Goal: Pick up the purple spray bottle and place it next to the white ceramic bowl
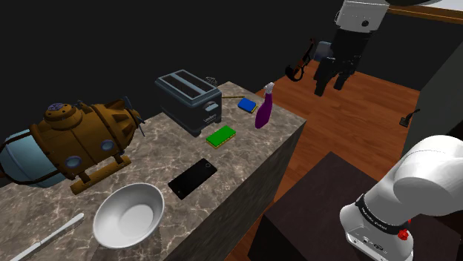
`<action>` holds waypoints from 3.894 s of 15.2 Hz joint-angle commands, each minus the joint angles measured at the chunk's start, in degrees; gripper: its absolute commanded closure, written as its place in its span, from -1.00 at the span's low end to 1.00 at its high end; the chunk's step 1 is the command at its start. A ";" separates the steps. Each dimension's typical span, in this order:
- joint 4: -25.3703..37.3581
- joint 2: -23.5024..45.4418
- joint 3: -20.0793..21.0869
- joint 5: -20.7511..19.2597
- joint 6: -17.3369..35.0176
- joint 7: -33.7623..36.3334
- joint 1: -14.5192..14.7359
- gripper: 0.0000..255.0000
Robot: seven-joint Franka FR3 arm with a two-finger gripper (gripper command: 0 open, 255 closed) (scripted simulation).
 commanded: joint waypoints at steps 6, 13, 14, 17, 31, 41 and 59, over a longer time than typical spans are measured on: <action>-4.12 4.75 6.34 0.76 11.97 11.16 -2.32 -1.00; -5.05 16.35 15.04 -1.92 27.69 28.14 -7.32 -1.00; -4.72 18.37 16.23 -2.85 29.69 30.83 -8.25 -1.00; -3.11 24.81 19.78 -6.71 35.05 39.45 -11.46 -1.00; 10.92 53.10 23.89 -35.37 43.29 78.91 -18.95 -1.00; 10.52 56.36 22.66 -38.79 46.26 81.07 -19.05 -1.00; 11.13 53.49 23.44 -35.67 43.72 78.19 -19.50 1.00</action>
